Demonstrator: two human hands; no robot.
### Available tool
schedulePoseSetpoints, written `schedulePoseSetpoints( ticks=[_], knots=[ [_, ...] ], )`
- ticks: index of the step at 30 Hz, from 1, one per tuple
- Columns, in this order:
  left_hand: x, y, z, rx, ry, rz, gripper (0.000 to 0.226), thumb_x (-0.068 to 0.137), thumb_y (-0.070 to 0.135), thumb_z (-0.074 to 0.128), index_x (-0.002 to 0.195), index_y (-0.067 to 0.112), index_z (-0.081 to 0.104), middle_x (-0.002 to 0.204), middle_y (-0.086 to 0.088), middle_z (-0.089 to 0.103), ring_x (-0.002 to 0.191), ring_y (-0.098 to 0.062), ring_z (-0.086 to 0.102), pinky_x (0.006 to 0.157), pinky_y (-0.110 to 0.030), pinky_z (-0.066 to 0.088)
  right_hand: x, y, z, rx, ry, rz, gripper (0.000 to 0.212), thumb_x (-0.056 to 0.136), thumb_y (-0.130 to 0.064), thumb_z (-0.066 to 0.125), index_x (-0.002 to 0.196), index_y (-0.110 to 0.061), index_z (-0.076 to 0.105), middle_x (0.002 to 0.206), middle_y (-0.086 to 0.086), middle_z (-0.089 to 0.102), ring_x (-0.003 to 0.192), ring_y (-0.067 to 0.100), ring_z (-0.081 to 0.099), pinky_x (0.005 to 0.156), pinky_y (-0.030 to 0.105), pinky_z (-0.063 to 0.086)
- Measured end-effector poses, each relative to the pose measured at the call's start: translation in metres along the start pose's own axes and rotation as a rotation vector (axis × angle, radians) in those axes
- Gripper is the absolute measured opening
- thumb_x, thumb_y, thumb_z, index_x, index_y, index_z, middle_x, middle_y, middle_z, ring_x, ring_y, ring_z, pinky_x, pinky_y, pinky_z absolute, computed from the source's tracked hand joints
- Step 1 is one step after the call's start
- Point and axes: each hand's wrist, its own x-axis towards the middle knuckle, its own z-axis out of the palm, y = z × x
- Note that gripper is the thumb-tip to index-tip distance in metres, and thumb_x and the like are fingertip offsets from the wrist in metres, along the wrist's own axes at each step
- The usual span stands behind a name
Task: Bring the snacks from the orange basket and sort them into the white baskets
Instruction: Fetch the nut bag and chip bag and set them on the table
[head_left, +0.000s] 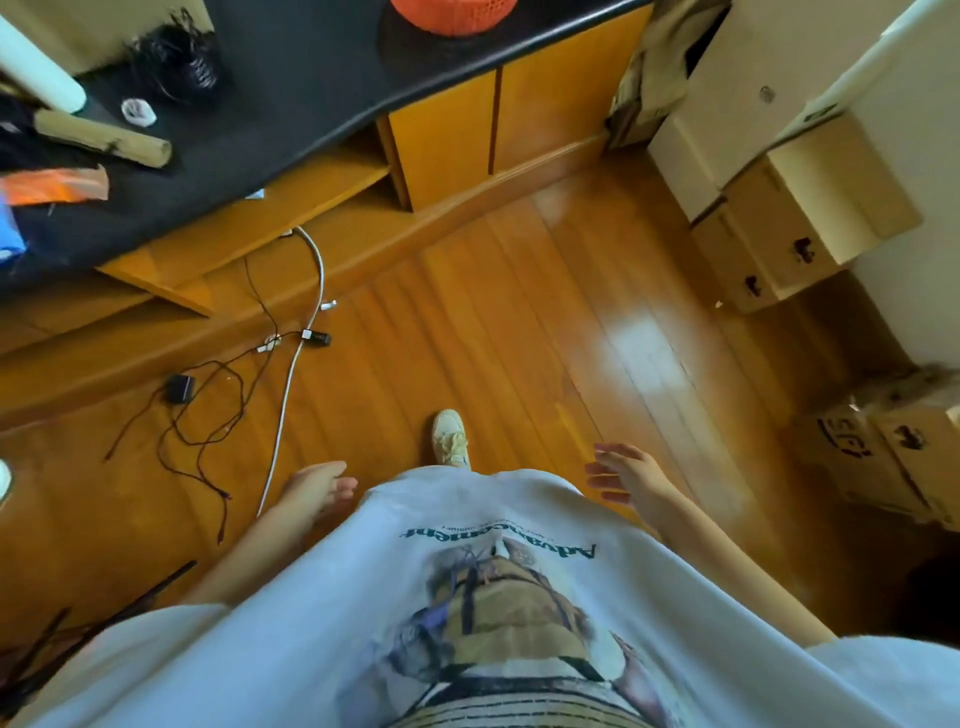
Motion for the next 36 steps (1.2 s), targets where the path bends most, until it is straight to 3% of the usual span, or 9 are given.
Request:
schedulePoseSetpoints(
  ticks=[3, 8, 12, 21, 26, 29, 31, 33, 36],
  knots=[
    [0.004, 0.067, 0.024, 0.137, -0.064, 0.088, 0.032, 0.097, 0.018, 0.046, 0.126, 0.006, 0.052, 0.08, -0.004, 0.059, 0.066, -0.013, 0.051, 0.059, -0.024, 0.038, 0.013, -0.026, -0.013, 0.073, 0.082, 0.039, 0.019, 0.092, -0.012, 0.052, 0.11, -0.013, 0.056, 0.077, 0.006, 0.062, 0.066, 0.02, 0.058, 0.063, 0.029, 0.044],
    [-0.003, 0.166, 0.084, 0.319, -0.173, 0.244, 0.031, 0.098, 0.018, 0.043, 0.126, 0.009, 0.052, 0.108, -0.012, 0.061, 0.086, -0.018, 0.054, 0.063, -0.022, 0.041, 0.039, -0.059, -0.038, 0.148, 0.181, 0.146, 0.02, 0.092, -0.011, 0.052, 0.111, -0.011, 0.056, 0.075, 0.007, 0.059, 0.064, 0.02, 0.056, 0.059, 0.027, 0.041],
    [0.005, 0.217, 0.127, 0.367, -0.233, 0.276, 0.03, 0.098, 0.018, 0.044, 0.125, 0.01, 0.053, 0.097, -0.009, 0.06, 0.069, -0.011, 0.052, 0.061, -0.021, 0.04, 0.071, -0.094, -0.062, 0.104, 0.098, 0.183, 0.032, 0.092, -0.008, 0.049, 0.123, -0.001, 0.051, 0.095, 0.013, 0.058, 0.068, 0.02, 0.055, 0.063, 0.028, 0.043],
    [0.017, 0.317, 0.167, 0.135, -0.118, 0.153, 0.028, 0.096, 0.013, 0.046, 0.121, 0.007, 0.056, 0.078, -0.005, 0.059, 0.066, -0.015, 0.051, 0.058, -0.024, 0.037, 0.138, -0.253, -0.099, -0.001, 0.01, 0.137, 0.037, 0.094, -0.01, 0.046, 0.13, -0.002, 0.045, 0.082, 0.011, 0.055, 0.061, 0.02, 0.054, 0.059, 0.027, 0.045],
    [0.028, 0.346, 0.162, -0.014, -0.071, 0.137, 0.03, 0.097, 0.013, 0.043, 0.125, 0.004, 0.052, 0.079, -0.005, 0.059, 0.066, -0.014, 0.054, 0.056, -0.024, 0.041, 0.172, -0.355, -0.074, -0.205, -0.04, 0.059, 0.03, 0.094, -0.014, 0.048, 0.122, -0.008, 0.053, 0.069, 0.004, 0.055, 0.03, -0.001, 0.05, 0.048, 0.019, 0.04],
    [0.04, 0.352, 0.149, -0.085, -0.016, 0.069, 0.033, 0.098, 0.011, 0.04, 0.128, 0.0, 0.049, 0.079, -0.005, 0.058, 0.055, -0.009, 0.06, 0.048, -0.016, 0.046, 0.184, -0.414, -0.048, -0.285, -0.11, -0.008, 0.029, 0.094, -0.016, 0.047, 0.122, -0.009, 0.053, 0.07, 0.0, 0.056, 0.043, 0.005, 0.056, 0.056, 0.023, 0.038],
    [0.051, 0.355, 0.14, -0.15, 0.003, 0.007, 0.035, 0.099, 0.013, 0.04, 0.13, -0.002, 0.046, 0.084, -0.01, 0.059, 0.061, -0.009, 0.065, 0.061, -0.022, 0.047, 0.193, -0.449, -0.03, -0.297, -0.156, -0.038, 0.03, 0.095, -0.014, 0.046, 0.123, -0.007, 0.052, 0.069, 0.002, 0.056, 0.04, 0.002, 0.055, 0.055, 0.023, 0.036],
    [0.062, 0.36, 0.129, -0.198, 0.027, -0.086, 0.036, 0.098, 0.02, 0.044, 0.128, 0.0, 0.048, 0.106, -0.018, 0.062, 0.088, -0.021, 0.063, 0.076, -0.031, 0.044, 0.2, -0.479, -0.013, -0.286, -0.18, -0.063, 0.031, 0.095, -0.013, 0.046, 0.124, -0.005, 0.05, 0.07, 0.003, 0.056, 0.034, -0.002, 0.052, 0.054, 0.023, 0.034],
    [0.077, 0.385, 0.112, -0.23, 0.033, -0.131, 0.024, 0.098, 0.019, 0.044, 0.113, 0.005, 0.054, 0.119, -0.018, 0.057, 0.085, -0.025, 0.059, 0.079, -0.035, 0.044, 0.202, -0.517, 0.005, -0.266, -0.17, -0.086, 0.031, 0.094, -0.012, 0.047, 0.124, -0.004, 0.049, 0.071, 0.003, 0.056, 0.05, 0.009, 0.054, 0.055, 0.023, 0.033]
  ],
)
